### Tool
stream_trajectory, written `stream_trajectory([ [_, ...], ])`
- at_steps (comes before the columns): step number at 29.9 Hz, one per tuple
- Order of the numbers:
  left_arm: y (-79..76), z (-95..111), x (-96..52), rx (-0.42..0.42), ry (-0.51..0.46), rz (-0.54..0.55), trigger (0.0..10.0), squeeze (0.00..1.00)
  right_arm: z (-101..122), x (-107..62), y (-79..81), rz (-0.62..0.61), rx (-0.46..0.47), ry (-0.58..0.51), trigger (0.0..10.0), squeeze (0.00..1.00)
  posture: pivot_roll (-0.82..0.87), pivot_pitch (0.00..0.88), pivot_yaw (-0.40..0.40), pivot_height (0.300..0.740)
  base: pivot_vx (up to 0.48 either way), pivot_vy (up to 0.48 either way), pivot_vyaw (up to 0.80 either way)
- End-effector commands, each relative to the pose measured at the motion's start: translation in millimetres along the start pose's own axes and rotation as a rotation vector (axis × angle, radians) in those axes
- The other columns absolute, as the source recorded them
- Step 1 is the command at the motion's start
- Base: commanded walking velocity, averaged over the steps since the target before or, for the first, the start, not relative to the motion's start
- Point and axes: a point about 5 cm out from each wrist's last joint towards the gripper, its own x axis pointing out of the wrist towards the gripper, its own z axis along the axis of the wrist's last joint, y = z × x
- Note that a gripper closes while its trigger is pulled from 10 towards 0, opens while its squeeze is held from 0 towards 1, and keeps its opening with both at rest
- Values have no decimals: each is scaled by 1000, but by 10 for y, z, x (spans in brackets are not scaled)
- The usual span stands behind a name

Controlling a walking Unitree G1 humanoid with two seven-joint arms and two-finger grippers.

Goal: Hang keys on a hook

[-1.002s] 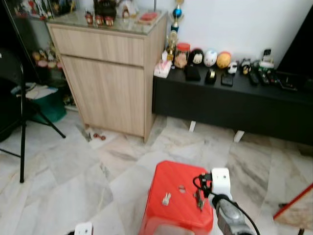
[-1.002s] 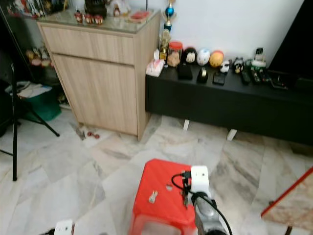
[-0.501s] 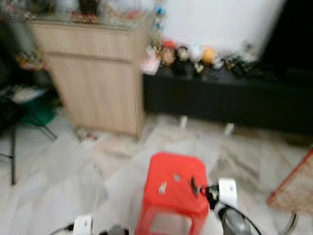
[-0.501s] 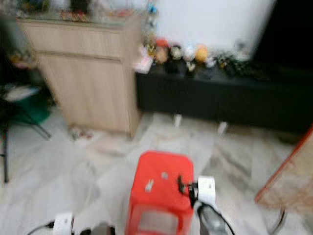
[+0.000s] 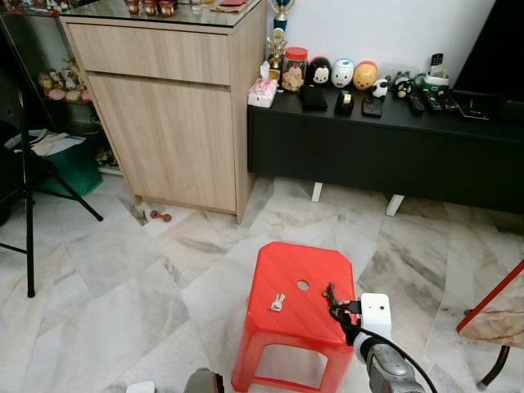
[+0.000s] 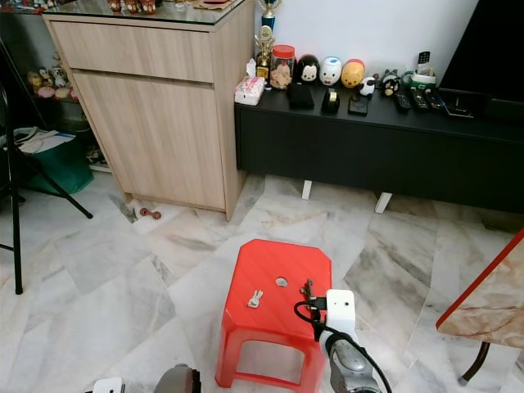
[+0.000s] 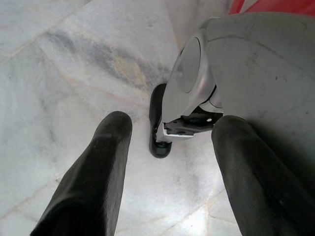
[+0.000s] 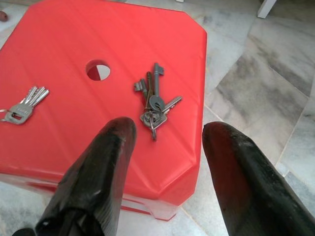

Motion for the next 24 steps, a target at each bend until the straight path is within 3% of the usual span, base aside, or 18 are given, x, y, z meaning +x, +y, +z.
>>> stream_trajectory([
  [1,-120,-25,15,18,22,-39,10000,0,45,14,-10,-7,1,-10,10000,0,76,0,-83,650,251,0,438],
  [17,-141,-39,14,18,22,-43,10000,0,-6,-8,-87,-18,-30,9,10000,0,77,0,-87,650,269,0,27],
  [24,-141,-32,16,16,21,-43,10000,0,-58,-17,-58,-25,-16,32,10000,0,77,0,-88,650,305,0,491],
])
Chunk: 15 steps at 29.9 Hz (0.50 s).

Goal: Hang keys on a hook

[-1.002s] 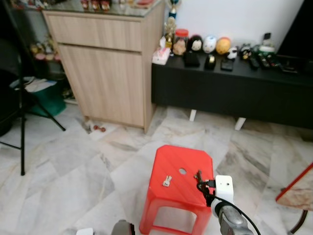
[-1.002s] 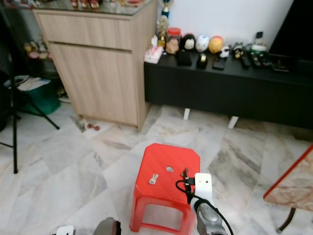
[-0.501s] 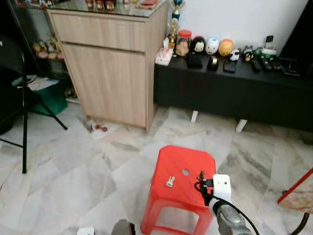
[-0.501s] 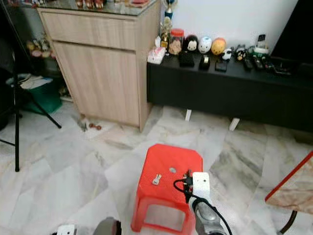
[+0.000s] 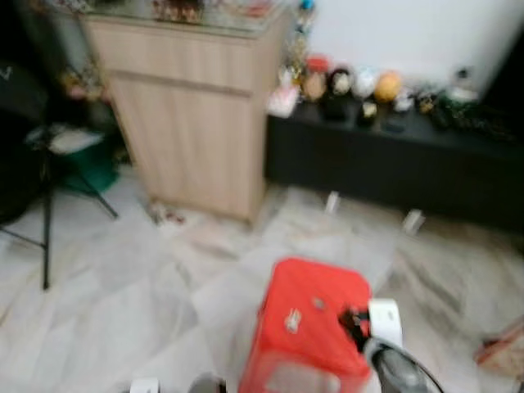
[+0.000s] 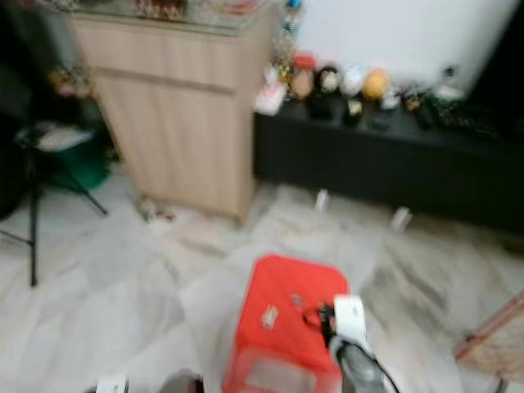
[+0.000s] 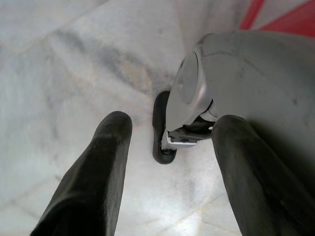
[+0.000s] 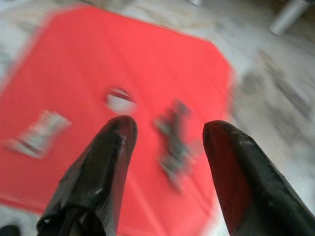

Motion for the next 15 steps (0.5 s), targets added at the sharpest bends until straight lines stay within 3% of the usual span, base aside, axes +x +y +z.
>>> stream_trajectory([
  [1,-99,-6,14,2,8,-35,10000,0,3,5,45,7,14,2,10000,0,77,0,-88,650,281,0,0],
  [15,-96,-1,14,6,8,-41,10000,0,-8,9,-19,-47,-4,33,10000,0,76,0,-85,650,0,0,0],
])
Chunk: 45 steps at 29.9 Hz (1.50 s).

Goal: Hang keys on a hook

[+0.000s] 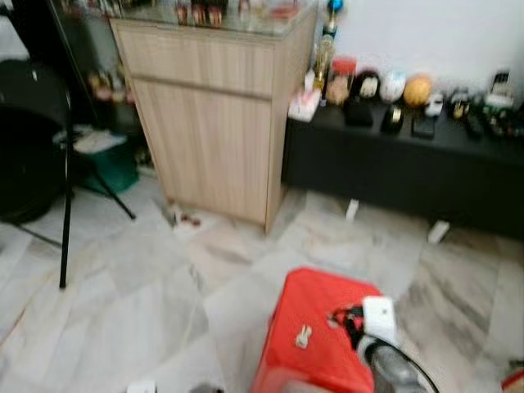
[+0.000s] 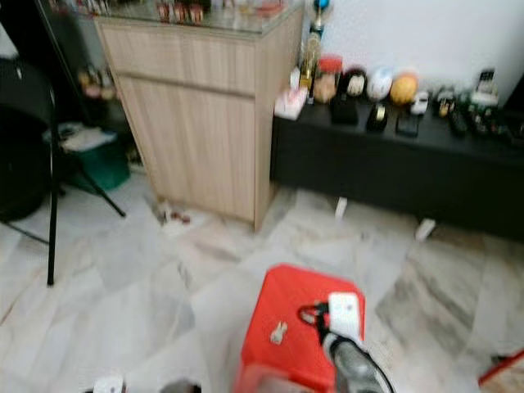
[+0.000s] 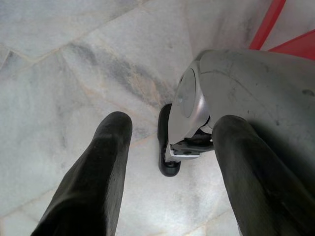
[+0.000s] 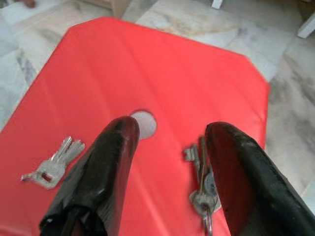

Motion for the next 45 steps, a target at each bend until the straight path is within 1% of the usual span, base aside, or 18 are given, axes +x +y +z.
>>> stream_trajectory([
  [1,-136,-37,12,2,23,-51,10000,0,-27,-4,-103,-54,-14,31,10000,0,77,0,-85,650,0,0,0],
  [4,-140,-37,13,4,24,-53,10000,0,-62,-12,-135,-78,-19,55,10000,0,77,0,-85,650,0,0,0],
  [8,-144,-45,11,6,25,-54,10000,0,-123,-28,-178,-111,16,90,10000,0,77,0,-84,650,0,0,0],
  [10,-147,-52,10,8,26,-55,10000,0,-125,-31,-187,-111,26,86,10000,0,77,0,-84,650,0,0,0],
  [13,-147,-66,6,9,28,-55,10000,0,-99,-28,-180,-89,39,61,10000,0,77,6,-84,650,0,0,0],
  [14,-142,-77,2,10,29,-54,10000,0,-42,-17,-151,-66,55,20,10000,0,79,10,-84,650,0,0,0],
  [16,-137,-87,-2,10,31,-54,10000,0,3,-8,-123,-51,73,-10,10000,0,80,12,-84,650,0,0,0],
  [17,-131,-99,-5,11,33,-53,10000,0,43,1,-96,-47,69,-29,10000,0,81,14,-85,650,0,0,0],
  [20,-126,-112,-10,12,36,-52,10000,0,69,8,-80,-60,61,-37,10000,0,80,17,-85,650,0,0,0],
  [21,-126,-119,-12,12,37,-52,10000,0,58,6,-93,-81,86,-29,10000,0,81,17,-85,650,0,0,0],
  [22,-126,-119,-12,12,37,-52,10000,0,58,6,-93,-81,86,-29,10000,0,81,17,-85,650,0,0,0],
  [24,-130,-131,-14,14,40,-53,10000,0,46,6,-158,-115,147,-12,10000,0,80,19,-84,650,0,0,0],
  [27,-131,-134,-15,15,41,-53,10000,0,48,6,-183,-123,157,-9,10000,0,80,19,-84,641,0,0,0],
  [29,-133,-140,-16,16,42,-54,10000,0,40,2,-218,-138,181,-5,10000,0,79,19,-84,626,0,0,0],
  [32,-135,-145,-18,17,44,-55,10000,0,45,0,-218,-126,159,-15,10000,0,79,21,-83,611,0,0,0],
  [34,-135,-148,-19,17,44,-55,10000,0,24,-1,-193,-119,129,0,10000,0,80,20,-83,611,0,0,0],
  [39,-130,-166,-24,20,48,-54,10000,0,29,3,-130,-94,143,-7,10000,0,83,16,-82,611,0,0,0],
  [45,-125,-178,-29,23,50,-54,10000,0,75,18,-132,-100,134,-11,10000,0,86,12,-80,611,0,0,0],
])
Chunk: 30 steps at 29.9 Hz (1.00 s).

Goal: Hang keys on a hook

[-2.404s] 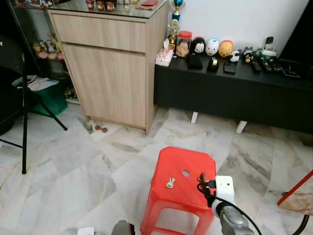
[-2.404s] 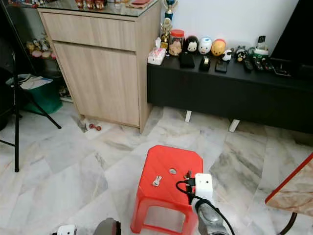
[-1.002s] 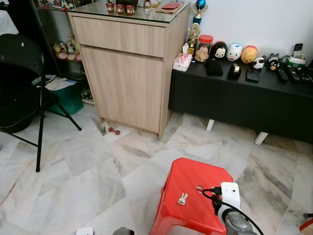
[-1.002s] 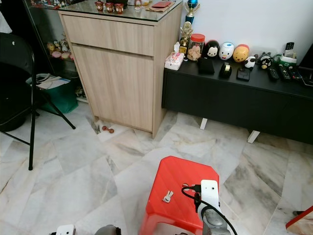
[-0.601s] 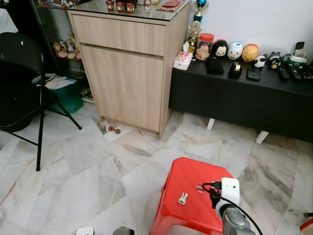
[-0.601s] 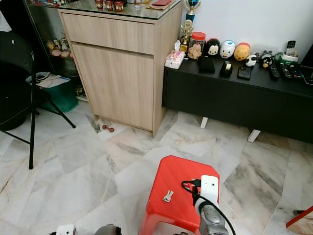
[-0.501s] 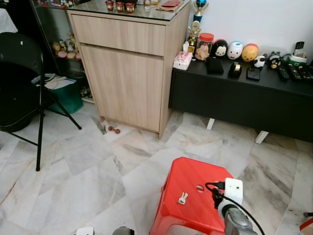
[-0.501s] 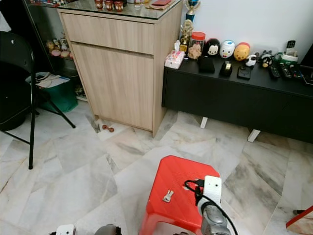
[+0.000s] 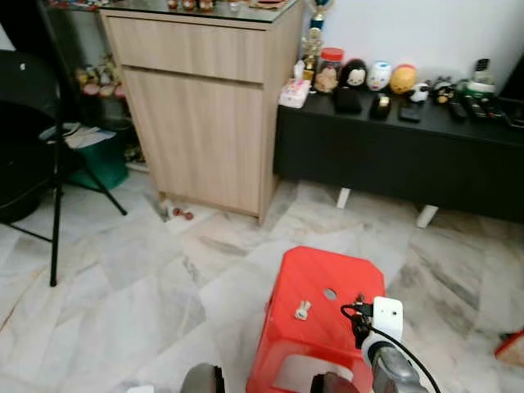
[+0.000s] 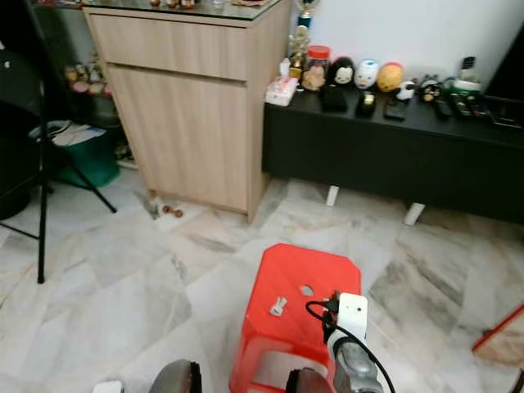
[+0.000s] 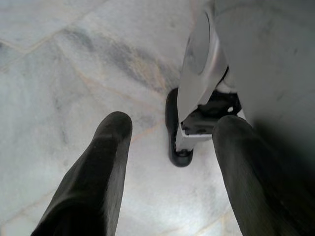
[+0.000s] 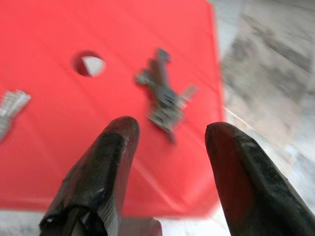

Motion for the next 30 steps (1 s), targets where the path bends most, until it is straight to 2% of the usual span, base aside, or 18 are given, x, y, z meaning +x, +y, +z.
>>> stream_trajectory([
  [1,-172,-62,10,24,29,-64,10000,0,103,28,-35,-18,4,-21,10000,0,86,11,-79,611,0,0,0],
  [9,-183,-77,7,30,33,-67,10000,0,209,58,-51,-29,-1,-32,10000,0,88,4,-77,611,0,0,0],
  [13,-166,-87,2,31,33,-63,10000,0,309,81,16,18,-64,-52,10000,0,93,9,-77,611,0,0,0],
  [16,-140,-90,-2,29,33,-58,10000,0,351,88,35,30,-46,-65,10000,0,95,14,-78,611,0,0,0],
  [21,-82,-102,-14,29,35,-52,10000,0,366,96,55,42,-81,-54,10000,0,95,29,-76,611,0,0,0],
  [23,-59,-115,-21,30,38,-50,10000,0,352,99,59,59,-131,-29,10000,0,97,38,-73,611,0,0,0],
  [30,-21,-173,-45,34,48,-47,10000,0,434,118,80,73,-160,-32,10000,0,95,68,-69,611,0,0,0],
])
